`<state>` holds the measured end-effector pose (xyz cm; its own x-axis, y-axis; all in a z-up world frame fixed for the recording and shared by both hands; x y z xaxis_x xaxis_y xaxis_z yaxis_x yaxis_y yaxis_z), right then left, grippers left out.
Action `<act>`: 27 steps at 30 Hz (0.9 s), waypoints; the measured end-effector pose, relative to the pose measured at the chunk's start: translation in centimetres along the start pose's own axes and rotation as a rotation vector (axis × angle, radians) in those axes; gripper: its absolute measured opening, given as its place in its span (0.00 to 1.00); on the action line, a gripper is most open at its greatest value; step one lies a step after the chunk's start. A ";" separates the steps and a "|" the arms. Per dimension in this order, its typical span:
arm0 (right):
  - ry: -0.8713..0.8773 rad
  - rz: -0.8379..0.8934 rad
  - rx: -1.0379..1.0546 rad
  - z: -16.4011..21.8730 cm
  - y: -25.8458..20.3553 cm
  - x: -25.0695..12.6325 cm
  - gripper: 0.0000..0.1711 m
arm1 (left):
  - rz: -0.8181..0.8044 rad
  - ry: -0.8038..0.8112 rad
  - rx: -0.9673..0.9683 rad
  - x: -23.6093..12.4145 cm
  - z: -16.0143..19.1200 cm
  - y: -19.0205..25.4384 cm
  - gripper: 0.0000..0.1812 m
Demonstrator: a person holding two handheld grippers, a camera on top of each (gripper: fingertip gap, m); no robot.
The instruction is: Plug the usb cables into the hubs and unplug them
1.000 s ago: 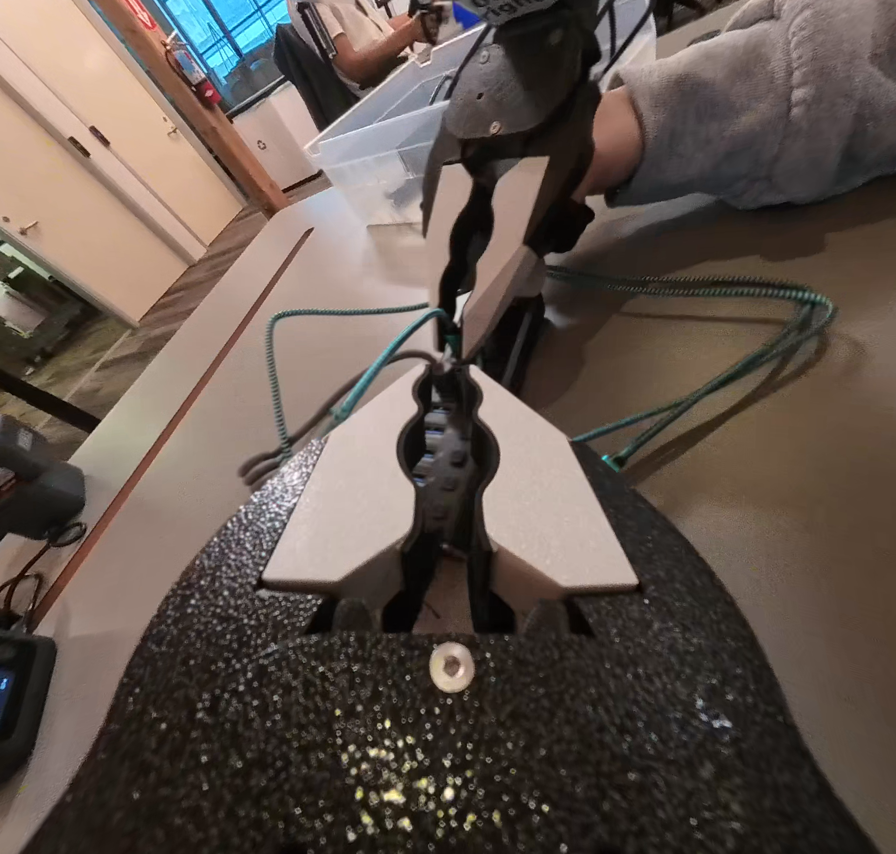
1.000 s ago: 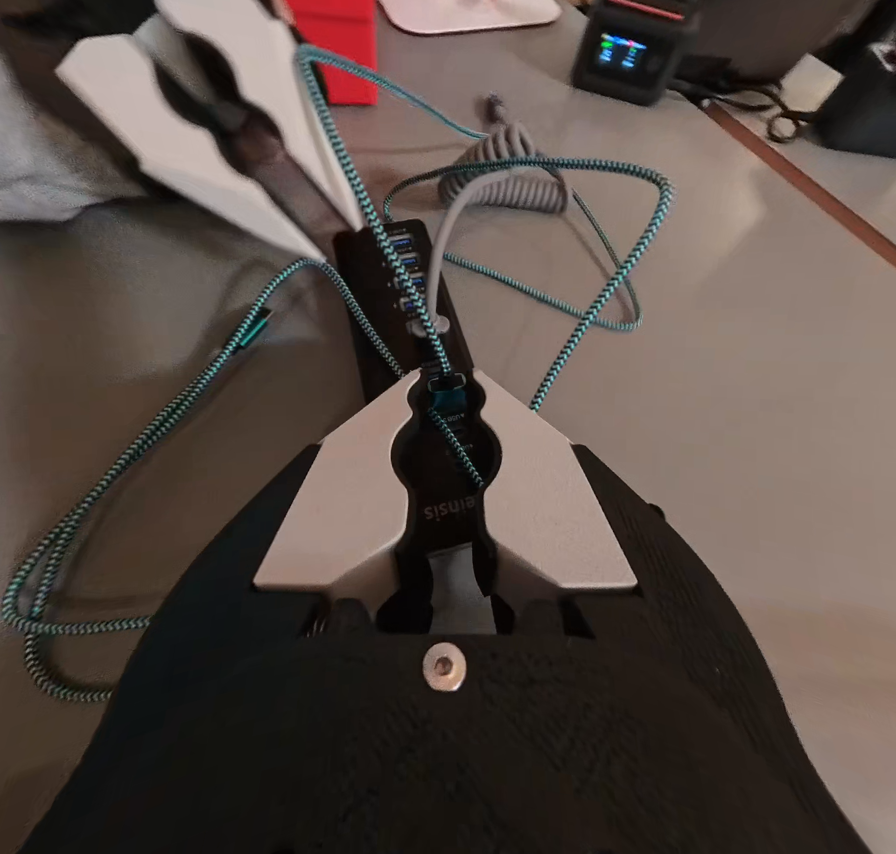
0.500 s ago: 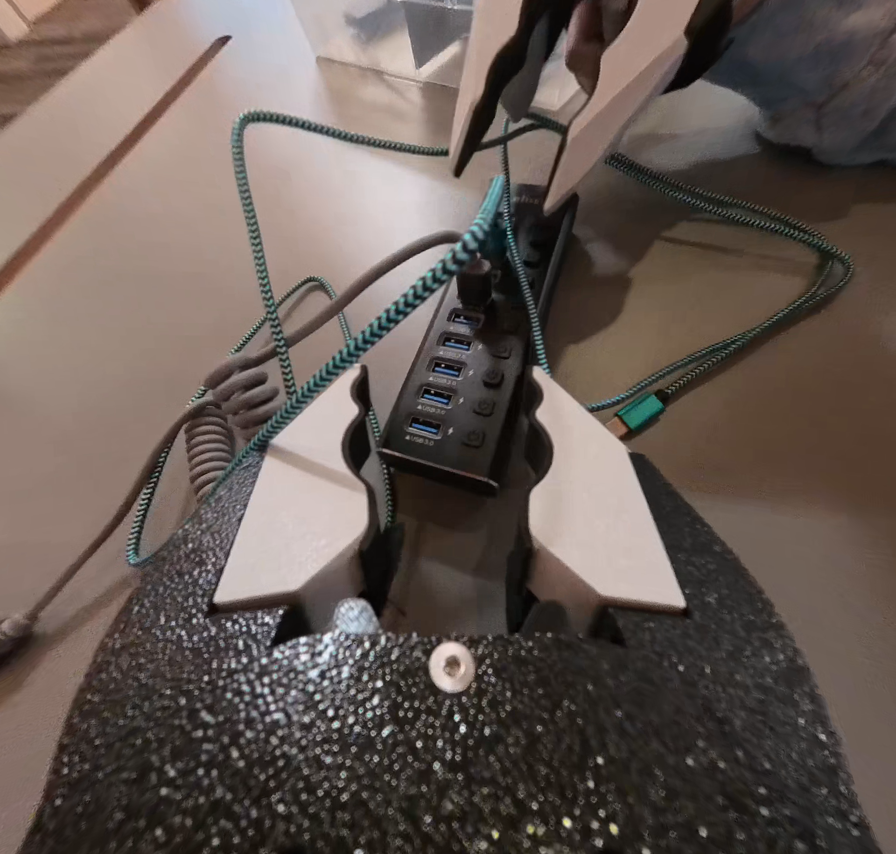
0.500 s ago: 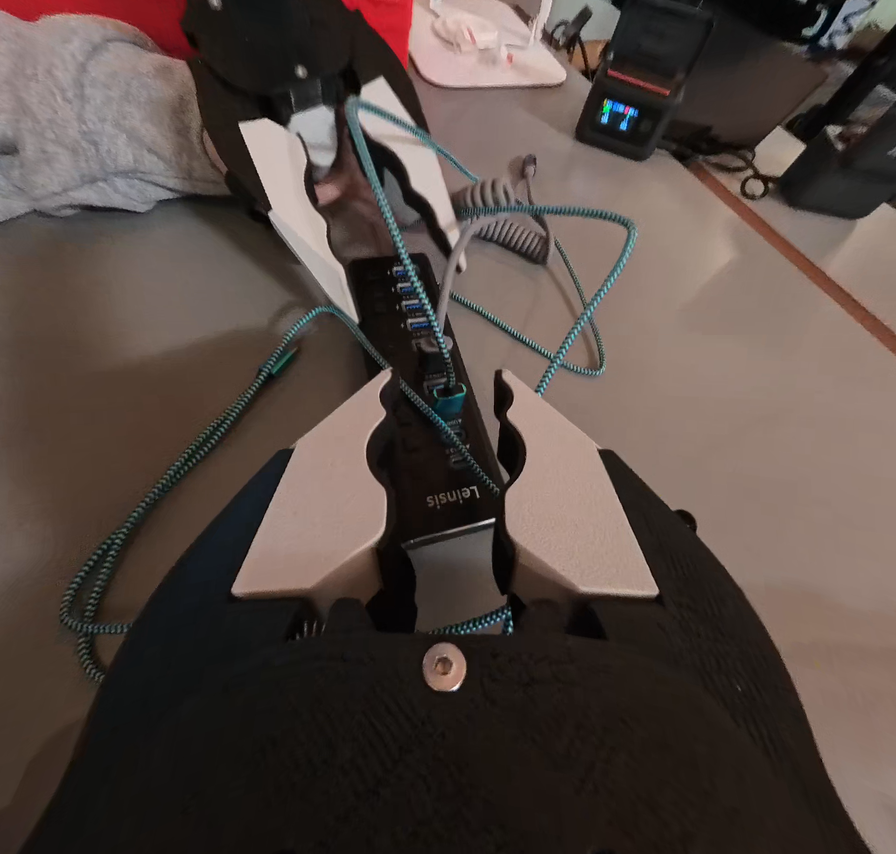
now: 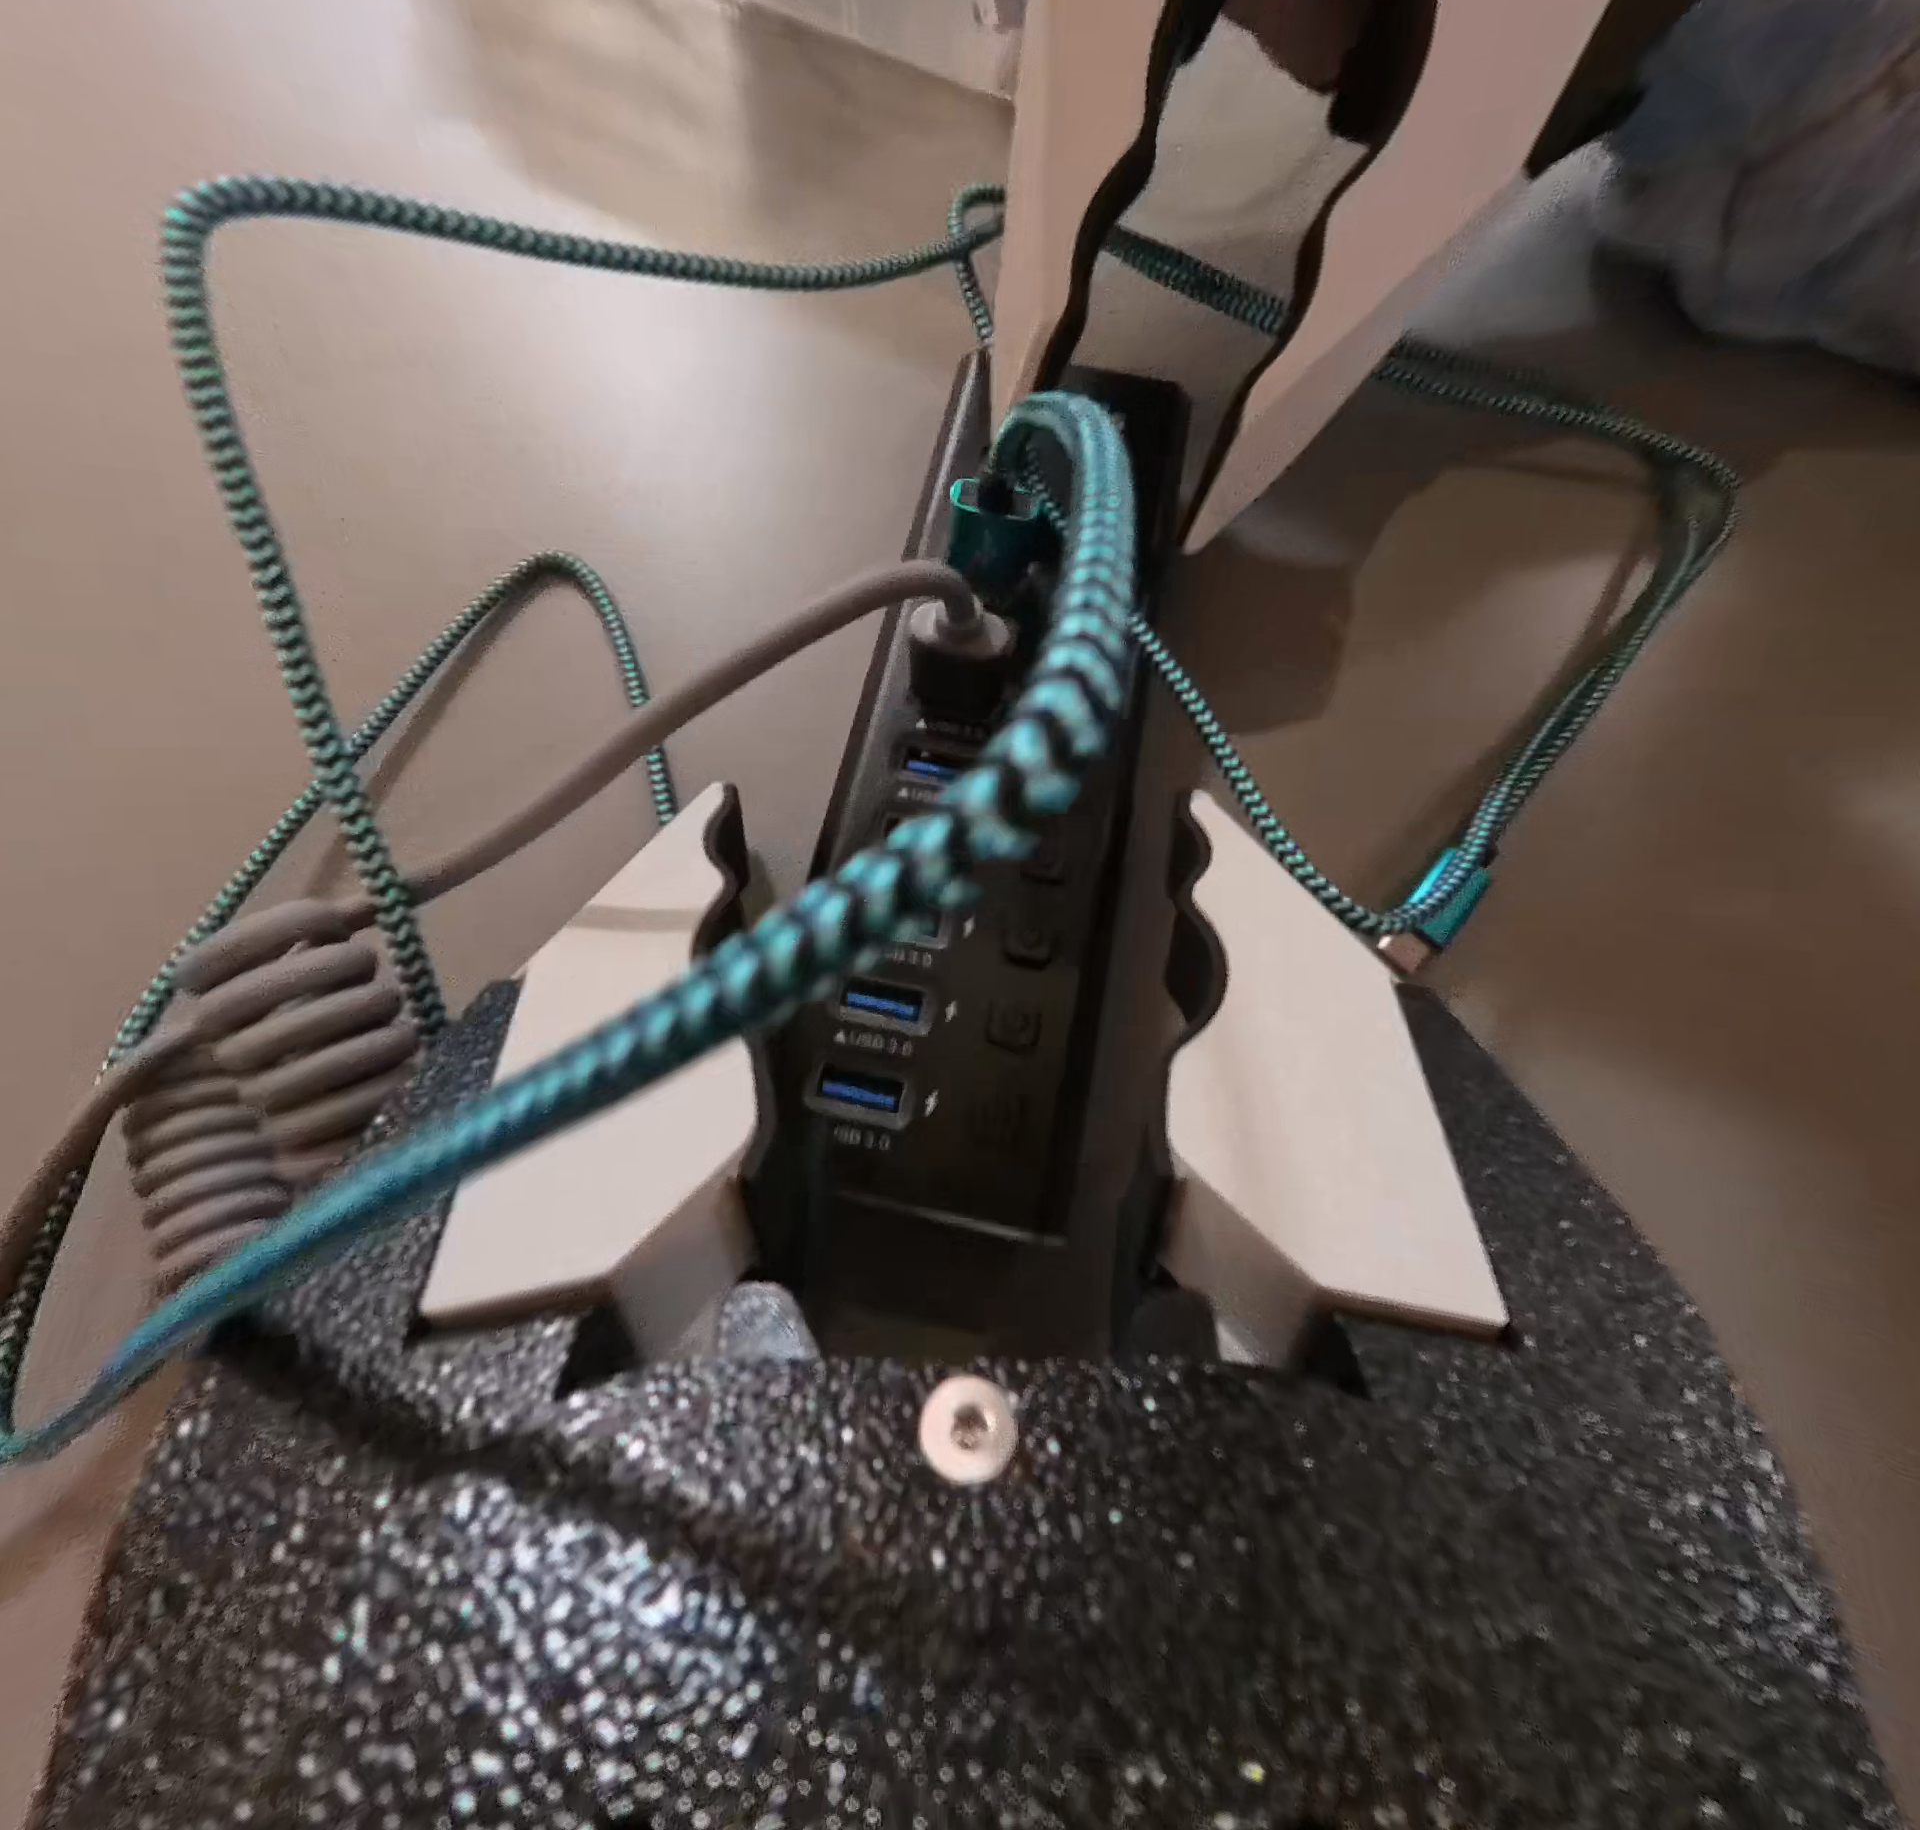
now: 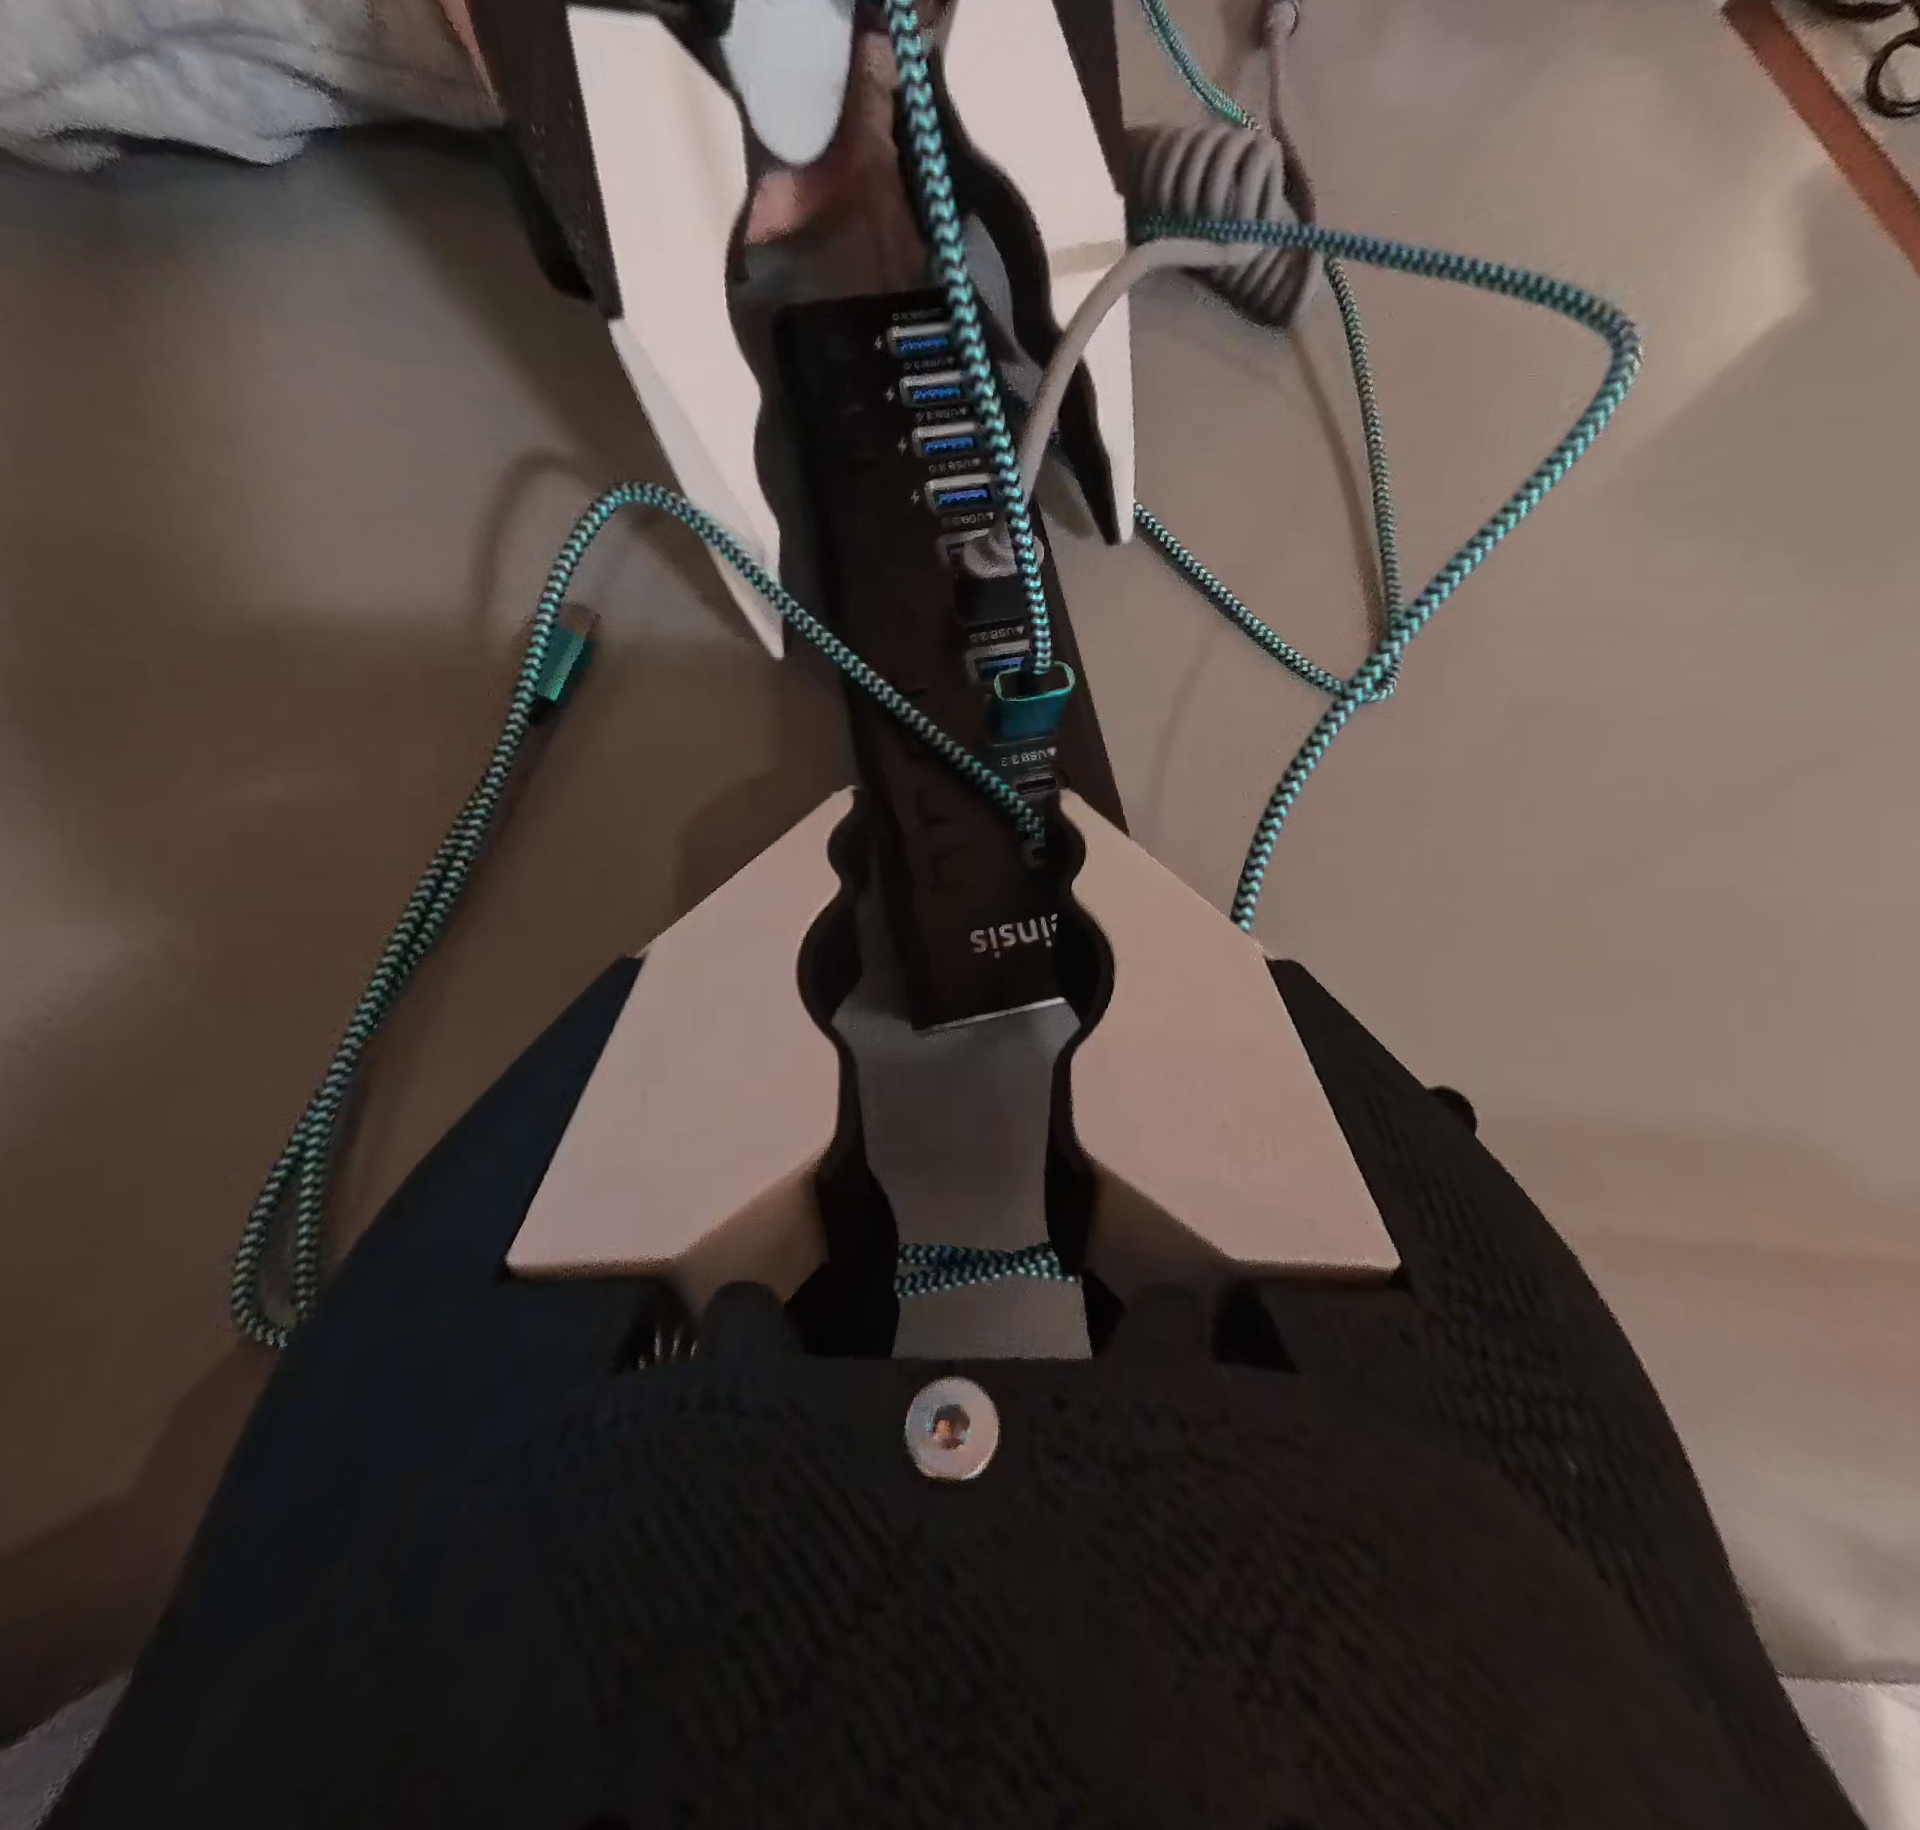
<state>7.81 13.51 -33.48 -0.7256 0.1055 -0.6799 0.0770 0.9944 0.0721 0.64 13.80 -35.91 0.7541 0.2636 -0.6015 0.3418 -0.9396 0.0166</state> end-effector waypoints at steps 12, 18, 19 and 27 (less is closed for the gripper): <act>0.124 0.007 0.133 -1.1 1.3 1.5 0.11 | 0.103 -0.034 0.106 1.6 -0.6 0.4 0.38; 0.156 0.058 0.108 -1.3 1.7 2.0 0.07 | 0.080 -0.033 0.089 1.8 -0.8 0.5 0.32; 0.170 0.062 0.109 -1.3 1.7 2.0 0.07 | 0.079 -0.029 0.088 1.8 -0.8 0.4 0.32; 0.193 0.114 0.085 -1.5 1.8 2.0 0.06 | 0.066 -0.036 0.078 1.7 -0.8 0.4 0.32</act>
<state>5.47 15.47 -33.59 -0.8259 0.2230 -0.5178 0.2170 0.9734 0.0731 2.51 14.06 -36.35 0.7524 0.1941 -0.6295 0.2466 -0.9691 -0.0040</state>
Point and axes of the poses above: each gripper's, where its closed fingertips meet, x out along the fingers, z out of its underside, y = z × x across the jaws, the point moved 2 cm from there along -x, back along the fingers, and after that the axes turned 1 degree about -z, right-handed, at the moved point
